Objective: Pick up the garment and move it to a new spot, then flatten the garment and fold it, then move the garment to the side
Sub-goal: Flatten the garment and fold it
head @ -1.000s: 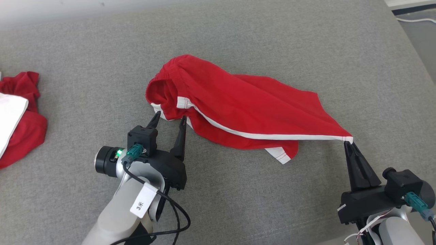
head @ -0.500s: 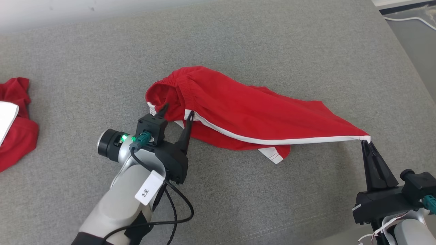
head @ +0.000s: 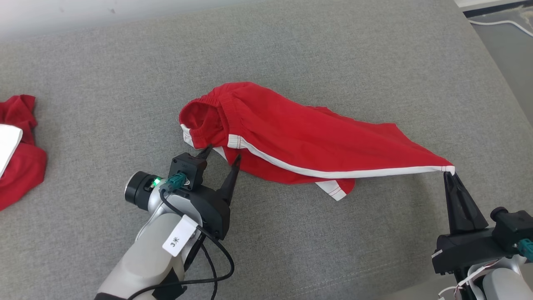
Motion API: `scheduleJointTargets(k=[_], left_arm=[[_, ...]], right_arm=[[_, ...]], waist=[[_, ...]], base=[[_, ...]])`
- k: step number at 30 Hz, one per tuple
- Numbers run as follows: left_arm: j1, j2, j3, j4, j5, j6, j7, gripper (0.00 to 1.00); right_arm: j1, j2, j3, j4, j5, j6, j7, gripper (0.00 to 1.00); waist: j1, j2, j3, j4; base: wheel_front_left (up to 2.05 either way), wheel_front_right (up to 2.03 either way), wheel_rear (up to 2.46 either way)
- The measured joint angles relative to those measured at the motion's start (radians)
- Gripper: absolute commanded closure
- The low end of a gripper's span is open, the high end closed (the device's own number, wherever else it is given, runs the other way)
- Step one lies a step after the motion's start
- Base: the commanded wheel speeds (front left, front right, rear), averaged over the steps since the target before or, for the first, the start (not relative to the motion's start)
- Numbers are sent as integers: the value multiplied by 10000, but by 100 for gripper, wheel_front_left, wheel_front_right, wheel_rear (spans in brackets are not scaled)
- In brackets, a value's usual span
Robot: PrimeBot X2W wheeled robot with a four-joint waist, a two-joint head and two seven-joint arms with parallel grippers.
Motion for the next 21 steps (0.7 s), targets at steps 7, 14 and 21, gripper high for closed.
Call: scheduleJointTargets(k=[7, 14, 21], left_arm=[[-249, -36, -4, -4, -104, -180, -8, 0], [-454, -67, -115, 6, -165, -286, -10, 0], [-590, -111, -301, 61, -274, -351, -10, 55]], right_arm=[[-3, 73, 94, 140, -82, 58, 0, 100], [-27, 203, 209, 219, -100, 88, 0, 100], [-183, 261, 240, 272, -142, 132, 0, 100]], waist=[[0, 0, 45, -29], [2, 0, 76, -70], [2, 1, 91, -114]], base=[[0, 0, 0], [0, 0, 0], [0, 0, 0]])
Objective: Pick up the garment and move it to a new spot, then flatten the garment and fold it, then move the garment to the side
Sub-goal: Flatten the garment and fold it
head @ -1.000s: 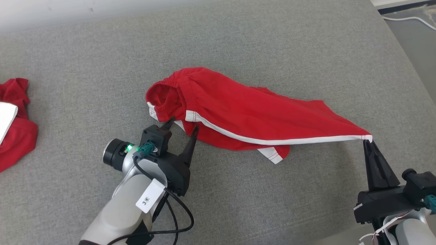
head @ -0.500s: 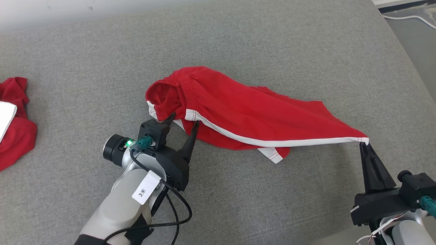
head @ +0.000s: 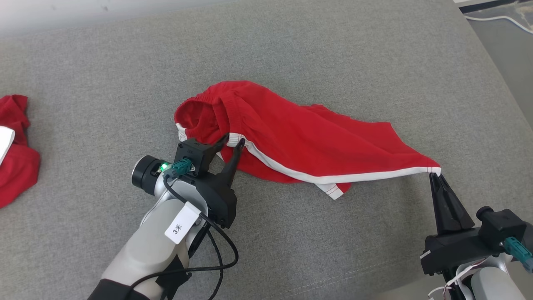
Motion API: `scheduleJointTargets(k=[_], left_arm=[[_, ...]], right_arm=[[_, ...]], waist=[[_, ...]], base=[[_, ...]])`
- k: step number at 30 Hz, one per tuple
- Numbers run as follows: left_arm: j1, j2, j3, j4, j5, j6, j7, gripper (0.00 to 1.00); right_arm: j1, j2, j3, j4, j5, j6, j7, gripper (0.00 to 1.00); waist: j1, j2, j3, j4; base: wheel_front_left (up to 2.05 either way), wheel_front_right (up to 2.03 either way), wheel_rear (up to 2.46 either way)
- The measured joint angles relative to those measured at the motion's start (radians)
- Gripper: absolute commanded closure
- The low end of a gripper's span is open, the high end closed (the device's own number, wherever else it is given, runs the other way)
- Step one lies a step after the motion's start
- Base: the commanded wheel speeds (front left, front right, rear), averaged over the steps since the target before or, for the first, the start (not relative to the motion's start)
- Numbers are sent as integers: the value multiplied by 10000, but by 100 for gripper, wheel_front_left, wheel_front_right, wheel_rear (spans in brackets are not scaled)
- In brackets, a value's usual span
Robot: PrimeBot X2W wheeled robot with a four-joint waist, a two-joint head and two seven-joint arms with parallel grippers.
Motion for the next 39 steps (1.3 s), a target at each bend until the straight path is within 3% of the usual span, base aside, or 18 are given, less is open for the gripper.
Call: scheduleJointTargets(k=[3, 5, 32, 39], left_arm=[[-17, -2, -50, 46, -84, -4, 0, 91], [-32, -10, -98, 59, -94, -58, 0, 100], [-365, -104, -579, 569, -362, -88, -94, 100], [-500, -134, 15, 132, -1018, -90, -213, 100]], right_arm=[[-4, 33, 0, 33, 0, 38, 0, 100], [-4, 36, -4, 63, 0, 38, 0, 100], [-212, 188, -69, 228, -15, 127, 0, 100], [-422, 27, -261, -96, -105, 130, 0, 100]], waist=[[0, 0, 11, -21], [0, 0, 17, -33], [0, -1, 108, -125], [-1, 0, -69, -77]], base=[[0, 0, 0], [0, 0, 0], [0, 0, 0], [0, 0, 0]])
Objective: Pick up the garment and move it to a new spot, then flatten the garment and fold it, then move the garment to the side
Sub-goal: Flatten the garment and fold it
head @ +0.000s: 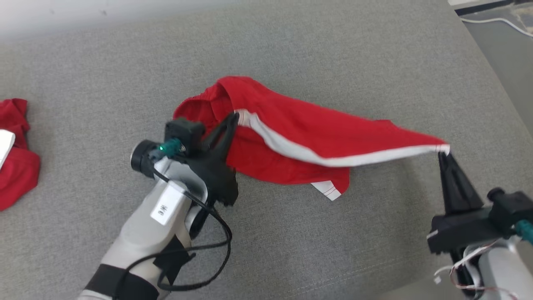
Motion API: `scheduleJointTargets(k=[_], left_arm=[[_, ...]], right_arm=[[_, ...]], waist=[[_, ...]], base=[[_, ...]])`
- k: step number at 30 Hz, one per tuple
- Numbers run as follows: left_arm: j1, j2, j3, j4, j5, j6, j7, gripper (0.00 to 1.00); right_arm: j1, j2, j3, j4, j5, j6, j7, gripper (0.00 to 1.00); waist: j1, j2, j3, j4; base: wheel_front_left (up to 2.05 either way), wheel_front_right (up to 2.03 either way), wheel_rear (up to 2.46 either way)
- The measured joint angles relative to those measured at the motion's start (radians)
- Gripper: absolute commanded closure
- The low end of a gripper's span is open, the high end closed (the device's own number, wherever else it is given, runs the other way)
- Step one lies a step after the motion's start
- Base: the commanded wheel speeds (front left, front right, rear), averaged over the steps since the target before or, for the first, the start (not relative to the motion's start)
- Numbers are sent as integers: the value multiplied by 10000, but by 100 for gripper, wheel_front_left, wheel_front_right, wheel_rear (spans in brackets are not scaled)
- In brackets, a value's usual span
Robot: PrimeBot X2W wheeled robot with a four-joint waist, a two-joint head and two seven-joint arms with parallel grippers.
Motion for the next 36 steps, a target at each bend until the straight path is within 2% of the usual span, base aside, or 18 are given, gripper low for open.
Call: scheduleJointTargets(k=[4, 7, 15, 19, 22, 25, 32, 36], left_arm=[[-128, 29, 416, -652, -439, 0, -69, 100], [-81, 272, 642, -1294, -598, -2, -73, 100], [1393, 1350, 1549, -4698, -1170, -10, -96, 100], [1617, 1661, 1659, -5950, -1243, -71, -96, 100], [1593, 1962, 1812, -6222, -1273, -71, -98, 100], [1266, 2104, 1898, -5856, -1365, -71, 65, 100], [-1715, 1605, 2100, -4410, -1534, -71, 466, 100], [-2599, 1440, 2485, -4535, -1588, -71, 267, 100]], right_arm=[[-431, -247, -150, -562, -115, 13, -2, 100], [-464, -483, -359, -1016, -115, 56, 0, 100], [344, -867, -828, -3289, -286, 56, -2, 100], [383, -1078, -882, -3582, -282, 61, -4, 100], [-327, -1106, -316, -3108, -130, 102, -4, 100], [-1960, -1151, 485, -2069, -109, 178, 132, 100], [-6369, -1200, 1611, 245, -203, 188, 247, 100], [-7362, -1200, 1536, 832, -328, 186, 119, 100]], waist=[[1, 0, -222, 70], [0, 0, -430, 138], [-2, 0, -1214, 417], [-2, -1, -1559, 574], [-3, -2, -1716, 692], [-2, -1, -1690, 737], [2, 1, -1383, 776], [0, -1, -1384, 929]], base=[[0, 0, 0], [0, 0, 0], [0, 0, 0], [0, 0, 0], [0, 0, 0], [0, 0, 0], [0, 0, 0], [0, 0, 0]])
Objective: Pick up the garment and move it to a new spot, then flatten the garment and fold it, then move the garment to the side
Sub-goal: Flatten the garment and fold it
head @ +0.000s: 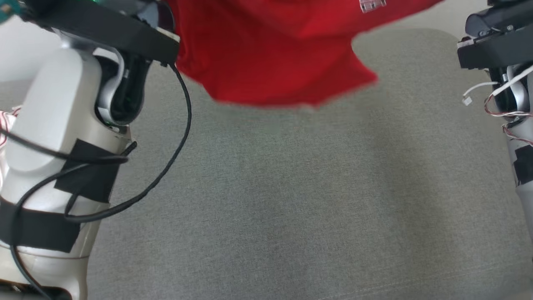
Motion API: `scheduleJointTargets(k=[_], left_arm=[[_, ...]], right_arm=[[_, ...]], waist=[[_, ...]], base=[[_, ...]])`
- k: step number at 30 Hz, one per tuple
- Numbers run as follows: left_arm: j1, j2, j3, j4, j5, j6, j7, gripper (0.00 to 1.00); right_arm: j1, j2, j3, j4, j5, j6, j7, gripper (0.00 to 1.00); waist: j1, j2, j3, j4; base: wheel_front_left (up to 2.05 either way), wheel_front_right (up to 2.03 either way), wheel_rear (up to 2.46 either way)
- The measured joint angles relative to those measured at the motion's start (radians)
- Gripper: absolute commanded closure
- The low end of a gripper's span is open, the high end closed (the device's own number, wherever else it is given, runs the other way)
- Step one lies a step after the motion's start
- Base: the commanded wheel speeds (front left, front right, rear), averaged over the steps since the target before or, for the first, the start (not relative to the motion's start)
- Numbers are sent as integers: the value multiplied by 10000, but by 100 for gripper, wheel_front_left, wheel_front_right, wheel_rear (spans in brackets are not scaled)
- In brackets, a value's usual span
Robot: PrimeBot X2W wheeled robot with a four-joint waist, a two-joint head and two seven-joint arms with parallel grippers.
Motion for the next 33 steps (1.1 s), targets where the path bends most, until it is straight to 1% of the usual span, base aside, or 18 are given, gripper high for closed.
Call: scheduleJointTargets(k=[2, 4, 5, 6, 7, 8, 11, 13, 14, 16, 17, 19, 21, 26, 29, 33], left_arm=[[91, 48, 79, -178, -132, 0, -52, 100], [588, 150, 46, -533, -236, 0, -54, 100], [588, 150, 46, -533, -236, 0, -54, 100], [1626, 330, -65, -961, -330, 0, -52, 100], [1626, 330, -65, -961, -330, 0, -52, 100], [2297, 393, -176, -1097, -374, 0, -52, 100], [4823, 508, -481, -1461, -604, 21, -40, 100], [6581, 477, -725, -1490, -825, 182, -40, 100], [7297, 451, -876, -1475, -832, 196, -42, 100], [8376, 328, -1057, -1490, -876, 318, -54, 100], [8760, 301, -1087, -1499, -926, 359, -56, 100], [9362, 343, -1012, -1521, -995, 439, -151, 100], [9619, 355, -1030, -1540, -1005, 431, -157, 100], [9707, 320, -1175, -1831, -930, 422, -236, 100], [9772, 334, -1256, -2052, -800, 422, -238, 100], [10276, 410, -1273, -2439, -673, 426, -251, 100]], right_arm=[[59, 8, -36, 228, -13, 0, -38, 100], [521, -4, 23, 198, 161, 0, -50, 100], [521, -4, 23, 198, 161, 0, -50, 100], [1476, -13, 169, 148, 393, 0, -67, 100], [1476, -13, 169, 148, 393, 0, -67, 100], [2114, -17, 234, 163, 583, 0, -77, 100], [4411, 0, 357, 182, 989, 2, -75, 100], [5993, 36, 353, 314, 1292, 2, -73, 100], [6644, 50, 343, 460, 1337, 0, -69, 100], [7635, 130, 265, 658, 1473, 0, -61, 100], [7882, 230, 244, 759, 1567, 0, -61, 100], [7996, 481, 290, 826, 1684, 2, -63, 100], [7942, 579, 274, 803, 1781, 2, -65, 100], [7948, 205, 454, 660, 1814, 2, -75, 100], [7967, 104, 493, 456, 1793, 2, -77, 100], [8109, 2, 387, 123, 1783, 2, -79, 100]], waist=[[0, 1, -57, 59], [0, 0, -122, 128], [0, 0, -122, 128], [-1, 0, -170, 204], [-1, 0, -170, 204], [-1, 0, -190, 241], [0, 1, -215, 348], [-1, 1, -201, 418], [-1, 1, -184, 450], [-2, 0, -122, 503], [-2, 0, -78, 520], [-1, 0, 18, 523], [-2, 0, 95, 491], [-1, 0, 171, 434], [-1, 1, 162, 451], [-1, 0, 139, 470]], base=[[0, 0, 0], [0, 0, 0], [0, 0, 0], [0, 0, 0], [0, 0, 0], [0, 0, 0], [0, 0, 0], [0, 0, 0], [0, 0, 0], [0, 0, 0], [0, 0, 0], [0, 0, 0], [0, 0, 0], [0, 0, 0], [0, 0, 0], [0, 0, 0]])
